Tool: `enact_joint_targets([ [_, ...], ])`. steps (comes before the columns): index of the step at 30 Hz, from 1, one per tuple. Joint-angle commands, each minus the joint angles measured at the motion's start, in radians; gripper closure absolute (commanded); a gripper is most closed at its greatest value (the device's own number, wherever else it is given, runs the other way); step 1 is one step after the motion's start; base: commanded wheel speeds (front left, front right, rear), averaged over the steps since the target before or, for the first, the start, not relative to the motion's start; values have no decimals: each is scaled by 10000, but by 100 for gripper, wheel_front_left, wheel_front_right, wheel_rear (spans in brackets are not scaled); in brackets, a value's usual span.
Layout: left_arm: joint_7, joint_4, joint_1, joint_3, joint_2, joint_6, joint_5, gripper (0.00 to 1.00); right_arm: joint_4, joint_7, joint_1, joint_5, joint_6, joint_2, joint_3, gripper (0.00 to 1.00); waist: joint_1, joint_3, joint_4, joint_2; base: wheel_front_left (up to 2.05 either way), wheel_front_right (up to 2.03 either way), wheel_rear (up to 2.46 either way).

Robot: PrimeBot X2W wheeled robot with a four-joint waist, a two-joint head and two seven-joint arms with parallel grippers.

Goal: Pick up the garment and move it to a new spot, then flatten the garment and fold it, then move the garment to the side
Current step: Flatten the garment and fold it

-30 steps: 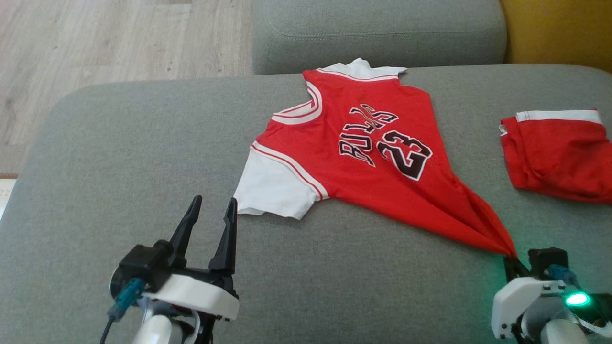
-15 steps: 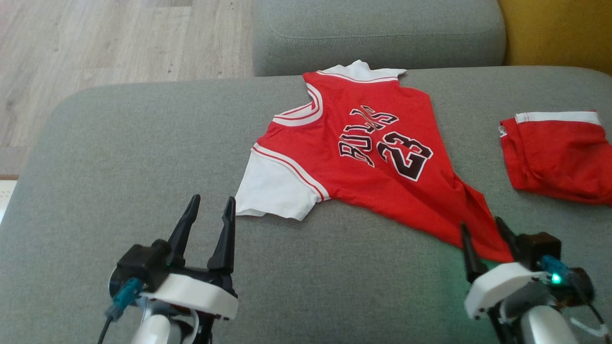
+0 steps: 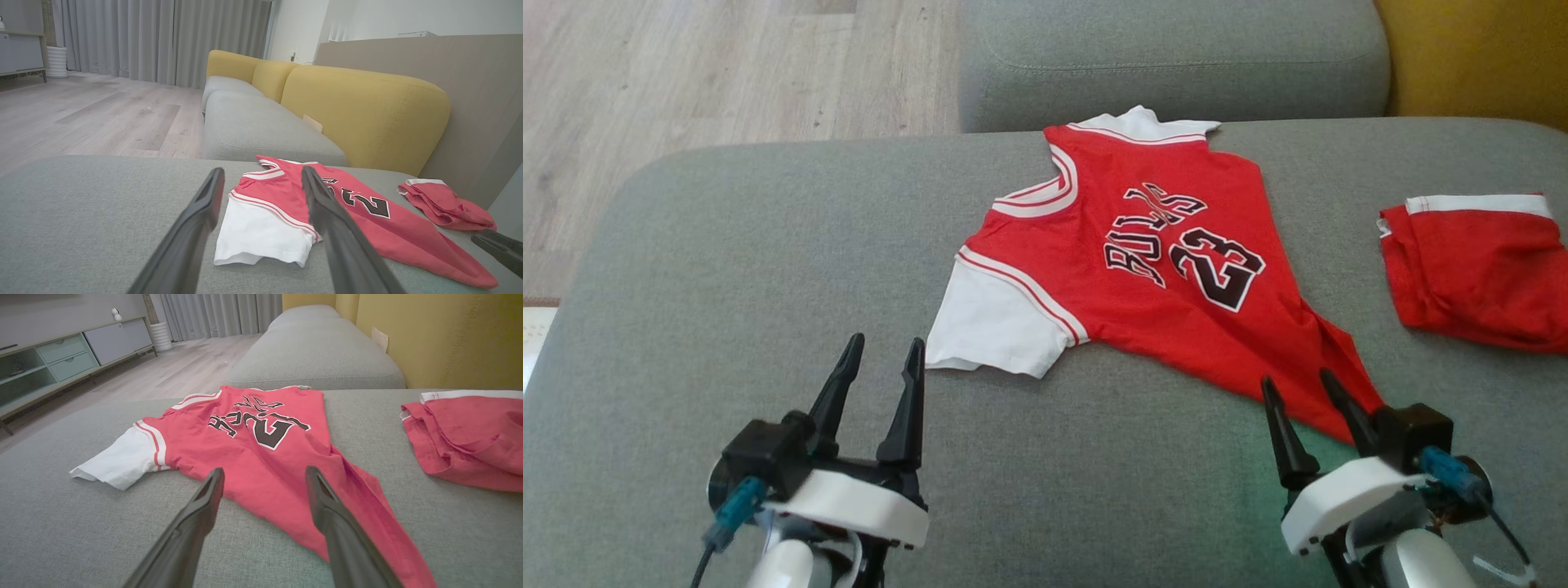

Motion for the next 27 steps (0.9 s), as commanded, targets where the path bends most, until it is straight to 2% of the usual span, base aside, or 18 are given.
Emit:
enact_joint_targets([
  [1, -61, -355, -316, 357, 49, -54, 73, 0, -303, -133, -287, 52, -9, -41, 235, 0, 0, 9, 25, 0, 0, 0, 0],
  [7, -61, -315, -367, 216, 49, -109, 85, 0, -297, -168, -538, -6, -9, -40, 639, 0, 0, 102, 358, 0, 0, 0, 0],
  [15, -61, -304, -639, -40, 49, -123, 21, 0, -17, 121, -1809, -6, -9, -40, 2247, 0, 0, 648, 1356, 0, 0, 0, 0],
  [21, -61, -267, -851, -253, 49, -128, -37, 0, 1358, 400, -3222, -214, -9, -57, 3646, 0, 0, 1075, 2208, 0, 0, 0, 0],
  [27, -61, -282, -1138, -397, 49, -69, -223, 0, 3319, 482, -4539, -183, -9, -253, 4481, 0, 0, 1449, 3041, 0, 0, 0, 0],
])
